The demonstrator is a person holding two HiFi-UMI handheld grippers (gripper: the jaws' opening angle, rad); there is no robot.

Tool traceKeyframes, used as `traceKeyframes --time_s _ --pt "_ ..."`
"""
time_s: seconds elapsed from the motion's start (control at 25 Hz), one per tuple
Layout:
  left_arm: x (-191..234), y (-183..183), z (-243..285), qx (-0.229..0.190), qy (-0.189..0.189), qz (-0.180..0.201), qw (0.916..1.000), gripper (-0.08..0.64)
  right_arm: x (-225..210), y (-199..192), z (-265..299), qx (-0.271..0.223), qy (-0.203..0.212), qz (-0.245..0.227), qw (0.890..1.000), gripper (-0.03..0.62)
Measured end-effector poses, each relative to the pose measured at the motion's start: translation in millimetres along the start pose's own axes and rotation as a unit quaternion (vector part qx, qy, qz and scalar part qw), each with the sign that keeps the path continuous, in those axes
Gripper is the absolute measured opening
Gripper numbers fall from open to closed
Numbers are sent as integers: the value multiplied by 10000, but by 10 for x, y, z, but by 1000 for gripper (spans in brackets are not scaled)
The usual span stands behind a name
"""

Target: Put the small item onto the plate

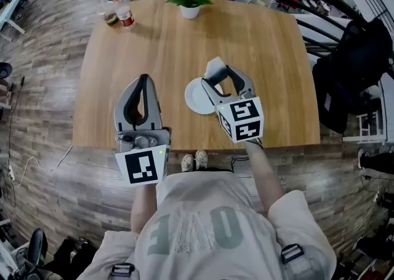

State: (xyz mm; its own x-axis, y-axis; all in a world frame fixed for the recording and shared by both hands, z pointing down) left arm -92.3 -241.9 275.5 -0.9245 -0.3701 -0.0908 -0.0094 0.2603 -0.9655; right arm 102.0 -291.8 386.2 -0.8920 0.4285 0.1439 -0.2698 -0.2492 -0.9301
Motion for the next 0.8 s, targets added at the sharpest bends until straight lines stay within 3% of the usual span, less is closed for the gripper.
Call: traceKeyframes --time_s 0.2,0.4,0.8 --pt "48 -33 -57 70 147 80 9998 9 51 -448 402 821 215 -135 9963 305" --pt "60 -84 -90 224 203 190 9994 9 154 -865 673 1676 583 -385 9834 305" --pt "141 -88 -138 365 381 364 9979 9 272 -1343 918 2463 866 -351 9647 305"
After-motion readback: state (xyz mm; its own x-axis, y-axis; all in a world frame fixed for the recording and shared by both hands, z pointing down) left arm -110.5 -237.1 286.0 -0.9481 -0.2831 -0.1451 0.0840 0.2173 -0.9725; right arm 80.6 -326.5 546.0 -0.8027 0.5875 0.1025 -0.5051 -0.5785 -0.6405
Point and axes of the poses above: the fingertips, and each gripper's own axes: z forward along the fingers, x to its left, y out of its top, the point moved 5 cm from there along -z, backward along the fingers, and after that the axes turned 4 degrees about -z, right-handed, at the moved point
